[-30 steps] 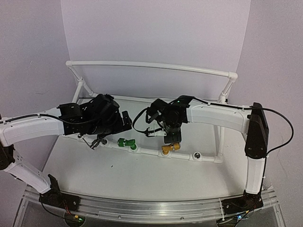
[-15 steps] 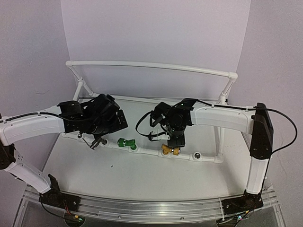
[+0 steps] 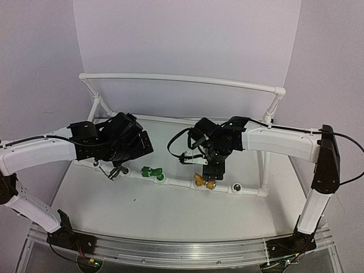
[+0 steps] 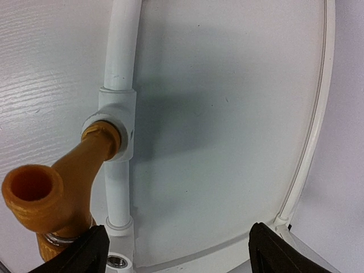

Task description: Install the water faucets

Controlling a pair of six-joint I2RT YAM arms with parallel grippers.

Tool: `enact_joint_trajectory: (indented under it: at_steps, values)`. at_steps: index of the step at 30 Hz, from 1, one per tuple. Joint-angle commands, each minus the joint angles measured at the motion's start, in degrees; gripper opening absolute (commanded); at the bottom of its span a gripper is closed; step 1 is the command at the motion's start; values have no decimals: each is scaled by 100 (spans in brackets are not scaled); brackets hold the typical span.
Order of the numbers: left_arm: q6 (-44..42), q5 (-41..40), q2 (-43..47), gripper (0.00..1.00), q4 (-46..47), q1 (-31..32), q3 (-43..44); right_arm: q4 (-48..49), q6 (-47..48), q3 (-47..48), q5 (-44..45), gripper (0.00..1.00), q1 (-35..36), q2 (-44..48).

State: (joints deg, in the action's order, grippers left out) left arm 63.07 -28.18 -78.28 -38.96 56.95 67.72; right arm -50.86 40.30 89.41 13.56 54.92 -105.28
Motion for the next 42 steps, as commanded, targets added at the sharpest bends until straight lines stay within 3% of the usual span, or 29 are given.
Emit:
enact_joint_trajectory:
  at_steps: [1,14,24,34,42]
  values:
    - [5,-86,184,100,110,-34,-34,-191,-222,-342,-618,89,56,229]
    - [-7,-48,218,100,200,-35,-103,180,-208,-981,-496,91,-118,510]
    - [-10,-60,234,100,226,-36,-137,193,-272,-1226,-975,65,-110,730]
    - [-72,35,143,100,286,-64,-127,316,-182,-1364,-1525,63,-22,841]
    - [-32,16,240,100,289,-61,-180,635,-448,-1261,-1397,57,549,724]
